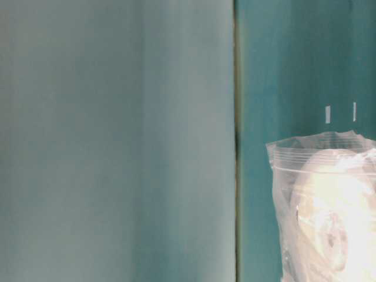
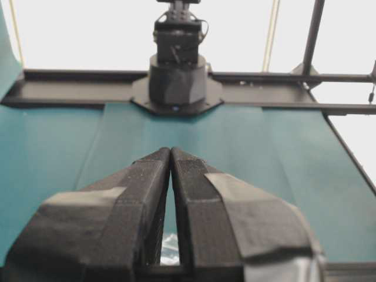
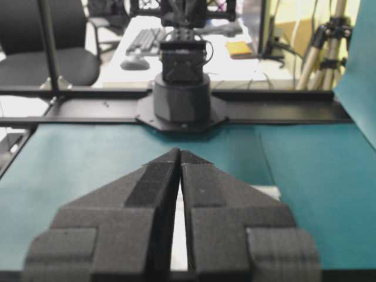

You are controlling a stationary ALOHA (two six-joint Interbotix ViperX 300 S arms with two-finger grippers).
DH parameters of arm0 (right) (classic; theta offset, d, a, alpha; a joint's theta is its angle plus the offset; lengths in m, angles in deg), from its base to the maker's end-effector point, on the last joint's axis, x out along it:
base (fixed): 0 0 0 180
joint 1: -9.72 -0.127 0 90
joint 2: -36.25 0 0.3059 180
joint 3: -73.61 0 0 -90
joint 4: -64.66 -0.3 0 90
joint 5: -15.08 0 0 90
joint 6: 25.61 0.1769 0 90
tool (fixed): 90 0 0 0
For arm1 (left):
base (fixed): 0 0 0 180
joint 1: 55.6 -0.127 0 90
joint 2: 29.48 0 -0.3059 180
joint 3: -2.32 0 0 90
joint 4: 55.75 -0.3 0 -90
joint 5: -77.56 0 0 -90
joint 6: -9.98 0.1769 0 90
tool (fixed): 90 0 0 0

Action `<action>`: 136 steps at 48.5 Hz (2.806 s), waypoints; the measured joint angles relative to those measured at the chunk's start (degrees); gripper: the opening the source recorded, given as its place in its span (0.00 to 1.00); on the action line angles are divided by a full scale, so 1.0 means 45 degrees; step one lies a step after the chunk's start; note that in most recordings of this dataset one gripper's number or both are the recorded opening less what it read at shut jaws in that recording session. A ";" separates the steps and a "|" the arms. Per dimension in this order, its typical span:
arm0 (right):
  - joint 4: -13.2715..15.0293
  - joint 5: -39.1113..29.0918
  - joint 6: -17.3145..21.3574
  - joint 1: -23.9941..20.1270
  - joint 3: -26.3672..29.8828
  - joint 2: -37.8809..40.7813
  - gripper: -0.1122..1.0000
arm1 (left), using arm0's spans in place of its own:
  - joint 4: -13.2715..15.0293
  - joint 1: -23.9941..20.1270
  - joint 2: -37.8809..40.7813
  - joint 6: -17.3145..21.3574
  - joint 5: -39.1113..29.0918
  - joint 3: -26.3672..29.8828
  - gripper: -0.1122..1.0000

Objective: Take out the reel from the clear zip bag.
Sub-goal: 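Move the left gripper toward the bag's left zip edge, right arm rising, then close the left gripper on the left edge of the clear bag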

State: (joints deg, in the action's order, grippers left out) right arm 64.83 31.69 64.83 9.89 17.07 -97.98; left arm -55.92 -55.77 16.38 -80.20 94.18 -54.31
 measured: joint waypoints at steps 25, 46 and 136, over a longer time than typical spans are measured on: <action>-0.1328 -0.0117 0.3379 -0.0078 0.0117 0.0879 0.10 | -0.0117 -0.1309 0.0762 -0.6465 -0.0645 0.0078 0.08; -0.1387 -0.0176 0.5918 0.0332 0.1094 0.4707 0.10 | -0.0137 -0.2402 0.3867 -1.2949 -0.2598 -0.0527 0.08; -0.1543 -0.0176 0.6289 0.0410 0.1914 0.6250 0.10 | -0.0293 -0.2715 1.0605 -1.2598 0.4355 -0.2383 0.84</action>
State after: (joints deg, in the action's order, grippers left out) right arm 57.89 30.90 93.13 11.74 25.68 -69.85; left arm -57.24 -67.99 64.10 -136.89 113.78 -65.03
